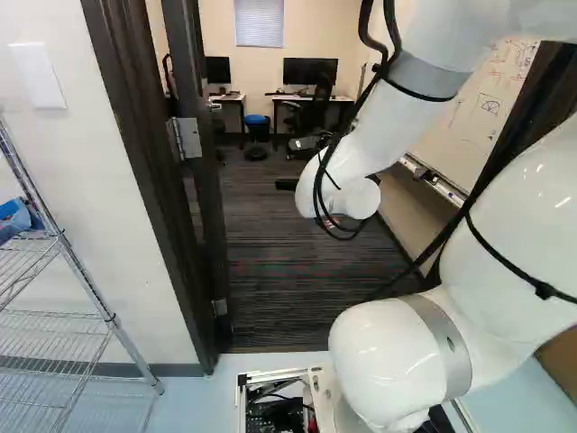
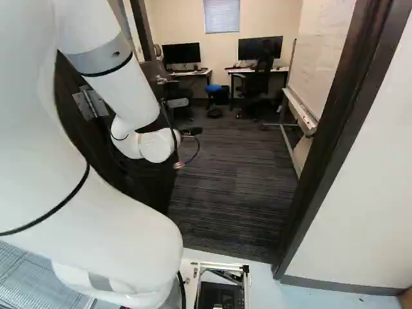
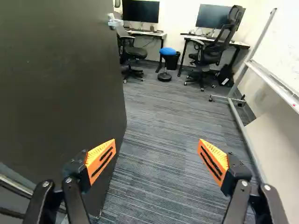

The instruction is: Open the door and move inside

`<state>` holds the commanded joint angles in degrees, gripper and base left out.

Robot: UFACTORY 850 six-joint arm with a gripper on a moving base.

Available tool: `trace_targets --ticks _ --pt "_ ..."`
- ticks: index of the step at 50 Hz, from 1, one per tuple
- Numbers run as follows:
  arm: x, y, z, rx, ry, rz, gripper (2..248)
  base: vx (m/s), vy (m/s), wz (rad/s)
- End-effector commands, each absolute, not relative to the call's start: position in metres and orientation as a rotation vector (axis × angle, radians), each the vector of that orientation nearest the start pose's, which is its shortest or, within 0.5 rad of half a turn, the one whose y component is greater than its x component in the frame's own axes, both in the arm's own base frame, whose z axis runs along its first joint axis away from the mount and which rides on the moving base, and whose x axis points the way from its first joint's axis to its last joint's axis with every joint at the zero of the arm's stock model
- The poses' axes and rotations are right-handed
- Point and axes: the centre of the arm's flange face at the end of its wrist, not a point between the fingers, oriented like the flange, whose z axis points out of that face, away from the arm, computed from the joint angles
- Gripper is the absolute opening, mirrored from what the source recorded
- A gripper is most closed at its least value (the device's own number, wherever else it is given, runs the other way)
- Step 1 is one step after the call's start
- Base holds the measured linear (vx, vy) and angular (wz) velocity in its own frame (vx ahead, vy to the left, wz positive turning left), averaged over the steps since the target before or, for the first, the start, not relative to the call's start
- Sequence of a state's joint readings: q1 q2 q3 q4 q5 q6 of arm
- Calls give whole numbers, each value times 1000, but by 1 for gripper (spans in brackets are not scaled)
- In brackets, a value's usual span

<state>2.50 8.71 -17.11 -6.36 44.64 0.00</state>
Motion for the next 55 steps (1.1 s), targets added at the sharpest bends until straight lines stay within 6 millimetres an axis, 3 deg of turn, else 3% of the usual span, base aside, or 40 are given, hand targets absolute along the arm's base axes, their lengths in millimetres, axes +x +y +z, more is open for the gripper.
trace_targets --ticks 27,55 --pt "294 6 377 -2547 -70 -1811 247 0 0 0" --pt "271 0 366 -2557 -2 -1824 247 0 0 0"
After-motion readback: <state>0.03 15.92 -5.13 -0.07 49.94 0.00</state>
